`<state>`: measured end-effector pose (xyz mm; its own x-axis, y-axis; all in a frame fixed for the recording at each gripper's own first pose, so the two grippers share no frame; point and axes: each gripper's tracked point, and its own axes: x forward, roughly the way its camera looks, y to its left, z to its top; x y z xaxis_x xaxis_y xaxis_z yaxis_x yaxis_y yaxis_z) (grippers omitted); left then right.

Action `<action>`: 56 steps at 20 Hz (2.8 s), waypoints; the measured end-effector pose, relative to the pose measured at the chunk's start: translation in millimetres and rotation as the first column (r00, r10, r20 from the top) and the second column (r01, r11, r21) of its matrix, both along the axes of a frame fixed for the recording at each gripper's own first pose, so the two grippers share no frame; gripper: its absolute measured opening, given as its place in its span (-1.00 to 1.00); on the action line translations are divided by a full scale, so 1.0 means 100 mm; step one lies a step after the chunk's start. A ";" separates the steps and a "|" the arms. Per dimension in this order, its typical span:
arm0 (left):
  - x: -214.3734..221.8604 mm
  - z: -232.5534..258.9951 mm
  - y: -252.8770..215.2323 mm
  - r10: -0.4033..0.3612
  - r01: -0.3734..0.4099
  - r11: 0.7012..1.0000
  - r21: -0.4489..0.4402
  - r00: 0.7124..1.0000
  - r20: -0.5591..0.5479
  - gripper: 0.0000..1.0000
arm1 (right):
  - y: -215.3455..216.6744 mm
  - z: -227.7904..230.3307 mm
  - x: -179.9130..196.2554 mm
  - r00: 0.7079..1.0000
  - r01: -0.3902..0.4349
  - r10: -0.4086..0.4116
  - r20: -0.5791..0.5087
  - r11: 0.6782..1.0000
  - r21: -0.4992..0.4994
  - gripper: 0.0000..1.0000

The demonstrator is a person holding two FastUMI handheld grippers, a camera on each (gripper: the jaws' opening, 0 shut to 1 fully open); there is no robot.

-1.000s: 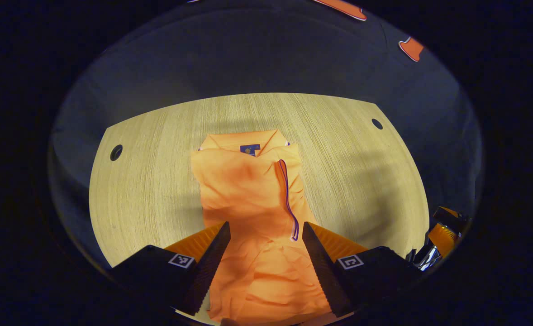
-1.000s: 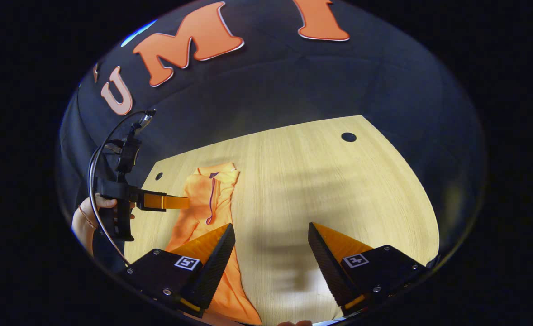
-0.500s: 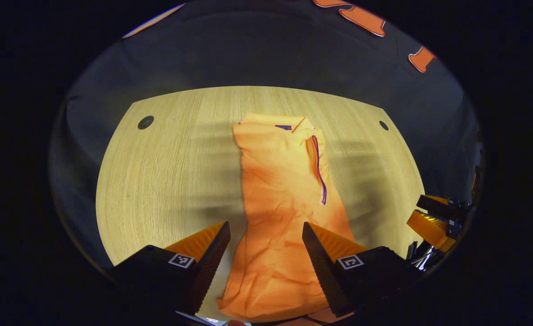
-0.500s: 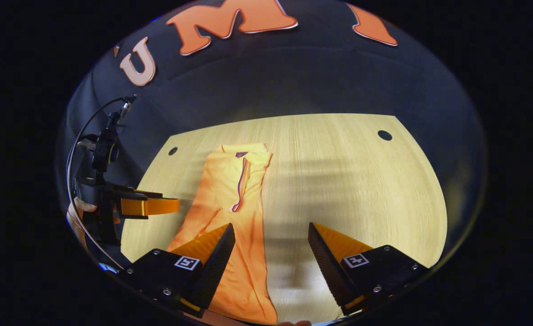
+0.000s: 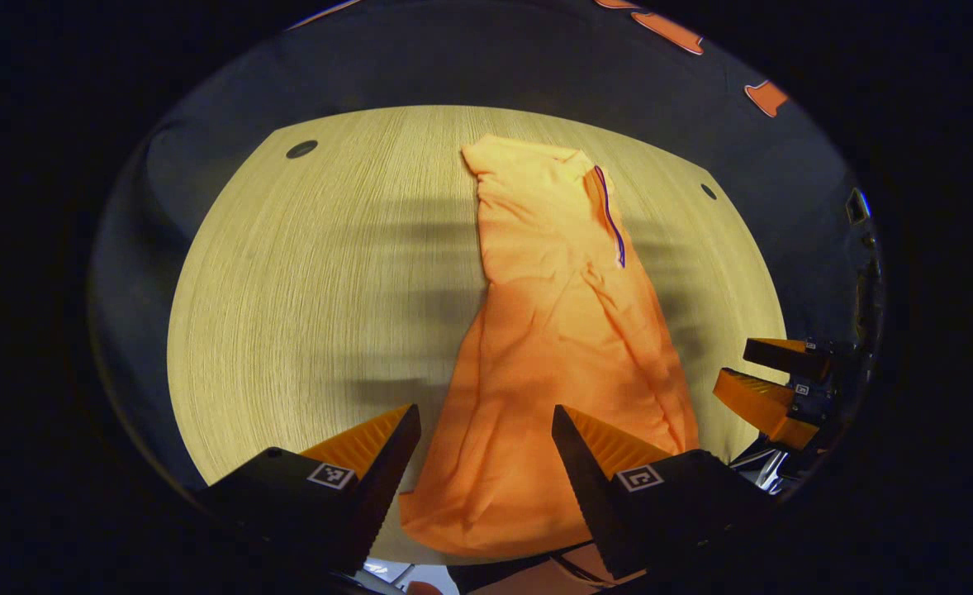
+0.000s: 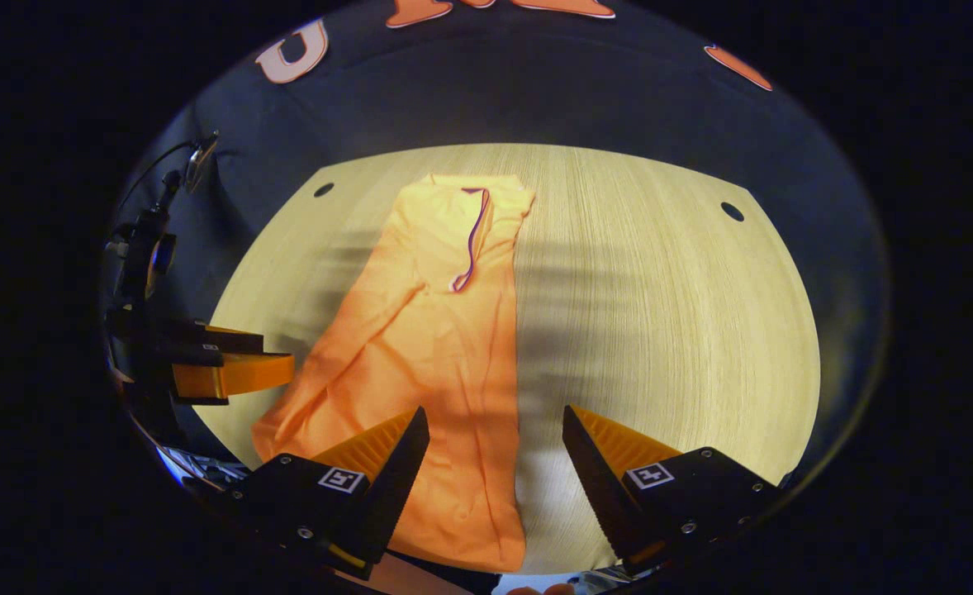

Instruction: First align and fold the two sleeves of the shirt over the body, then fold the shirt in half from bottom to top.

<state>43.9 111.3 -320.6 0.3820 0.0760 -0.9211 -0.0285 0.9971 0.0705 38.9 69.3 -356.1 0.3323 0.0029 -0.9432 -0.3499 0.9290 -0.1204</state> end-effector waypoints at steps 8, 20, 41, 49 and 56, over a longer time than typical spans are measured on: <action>-0.85 -0.12 0.21 0.045 -0.039 0.997 0.070 0.995 -0.087 0.97 | -0.23 -0.19 -0.99 0.986 -0.025 0.005 -0.167 0.993 -0.115 0.99; -1.58 -0.61 0.18 0.106 -0.088 0.991 0.106 0.978 -0.179 0.97 | -0.53 -0.46 -1.82 0.945 0.069 -0.138 -0.297 0.970 -0.233 1.00; -1.35 -0.74 0.02 0.049 -0.043 0.997 0.066 0.995 -0.085 -0.99 | -0.32 -0.51 -1.82 0.940 0.138 -0.161 -0.300 0.986 -0.099 -1.00; -1.00 -0.34 -0.01 0.020 -0.022 0.996 0.082 0.999 0.024 -0.99 | -0.14 -0.21 -1.39 0.967 0.094 -0.104 -0.234 0.994 -0.050 -1.00; -0.36 0.05 0.00 0.019 -0.031 0.996 0.081 0.988 0.152 -0.99 | 0.04 0.10 -0.70 0.990 0.063 -0.063 -0.128 0.998 -0.002 -1.00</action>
<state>7.9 111.6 -315.1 0.5128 0.1605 -0.8434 -0.0697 0.9869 0.1454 -31.4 73.2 -346.5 0.2081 -0.0119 -0.9780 -0.3029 0.9500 -0.0760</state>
